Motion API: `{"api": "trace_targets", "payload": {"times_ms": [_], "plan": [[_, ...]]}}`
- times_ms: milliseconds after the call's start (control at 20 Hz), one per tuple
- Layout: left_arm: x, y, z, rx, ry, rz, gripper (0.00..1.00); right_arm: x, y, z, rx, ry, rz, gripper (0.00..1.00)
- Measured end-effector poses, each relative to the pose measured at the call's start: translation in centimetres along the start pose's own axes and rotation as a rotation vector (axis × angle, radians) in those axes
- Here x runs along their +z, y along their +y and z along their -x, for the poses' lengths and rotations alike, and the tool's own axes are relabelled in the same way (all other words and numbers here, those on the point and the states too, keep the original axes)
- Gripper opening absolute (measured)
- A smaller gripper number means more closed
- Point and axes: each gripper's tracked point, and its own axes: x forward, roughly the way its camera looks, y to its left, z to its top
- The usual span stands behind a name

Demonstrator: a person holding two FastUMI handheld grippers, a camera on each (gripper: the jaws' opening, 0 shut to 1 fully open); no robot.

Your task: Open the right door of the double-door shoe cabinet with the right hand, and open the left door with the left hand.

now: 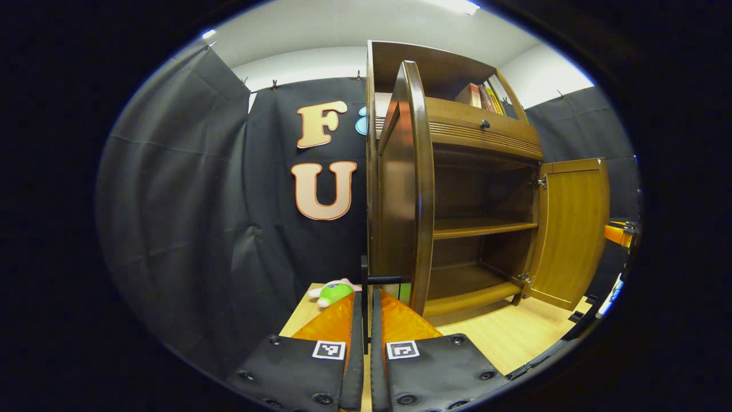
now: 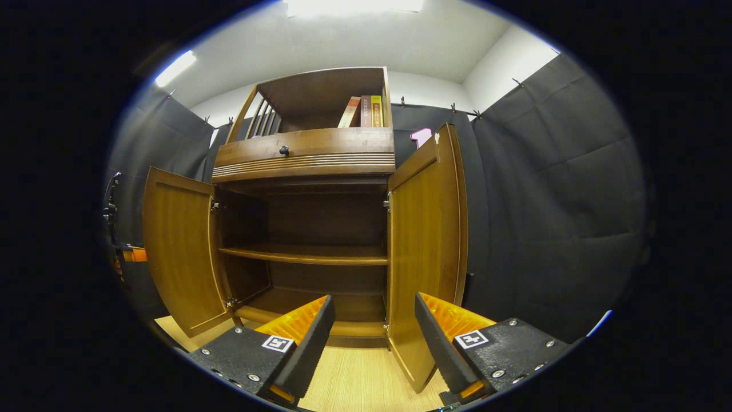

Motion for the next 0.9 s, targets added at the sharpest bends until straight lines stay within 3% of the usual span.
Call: {"api": "trace_targets", "payload": {"times_ms": [150, 200, 250, 350, 400, 450, 500, 550, 600, 750, 800, 850, 900], "plan": [[0.1, 2.0, 0.5, 0.035, -0.007, 0.007, 0.12, 0.2, 0.1, -0.2, 0.002, -0.001, 0.003, 0.97], [0.8, 1.4, 0.6, 0.027, -0.016, 0.022, 0.07, 0.0, 0.0, -0.2, 0.003, 0.0, 0.0, 0.87], [1.3, 1.2, 0.8, 0.022, -0.024, 0.034, 0.07, 0.0, 0.0, -0.2, 0.004, 0.001, -0.006, 0.98], [2.3, 0.9, 1.6, 0.026, -0.04, 0.037, 0.07, 0.0, 0.2, -0.6, 0.003, 0.003, -0.011, 0.97], [2.7, 0.6, 2.1, 0.031, -0.045, 0.032, 0.12, 0.0, 0.2, -0.7, 0.003, 0.005, -0.01, 0.97], [3.4, 0.4, 2.5, 0.04, -0.05, 0.025, 0.13, 0.0, 0.1, -0.7, 0.004, 0.007, -0.011, 0.87], [4.0, -0.1, 3.0, 0.046, -0.053, 0.015, 0.07, 0.1, 0.2, -0.8, 0.005, 0.009, -0.012, 0.87], [4.6, -0.7, 3.5, 0.052, -0.055, 0.006, 0.07, 0.1, 0.2, -0.9, 0.005, 0.009, -0.014, 0.97], [4.9, -1.1, 4.0, 0.065, -0.051, 0.002, 0.07, 0.3, 0.2, -1.0, 0.007, 0.008, -0.015, 0.87], [5.3, -3.0, 4.9, 0.067, -0.021, 0.042, 0.07, 0.7, 0.4, -1.4, 0.018, -0.001, -0.018, 0.87], [5.6, -3.4, 5.1, 0.068, -0.021, 0.056, 0.07, 0.5, 0.4, -1.5, 0.022, 0.001, -0.019, 0.97], [6.1, -3.7, 5.1, 0.078, -0.025, 0.068, 0.07, 0.3, 0.4, -1.6, 0.025, 0.006, -0.021, 0.87], [6.6, -4.0, 5.1, 0.081, -0.033, 0.072, 0.07, 0.2, 0.4, -1.8, 0.028, 0.012, -0.022, 0.97]]}}
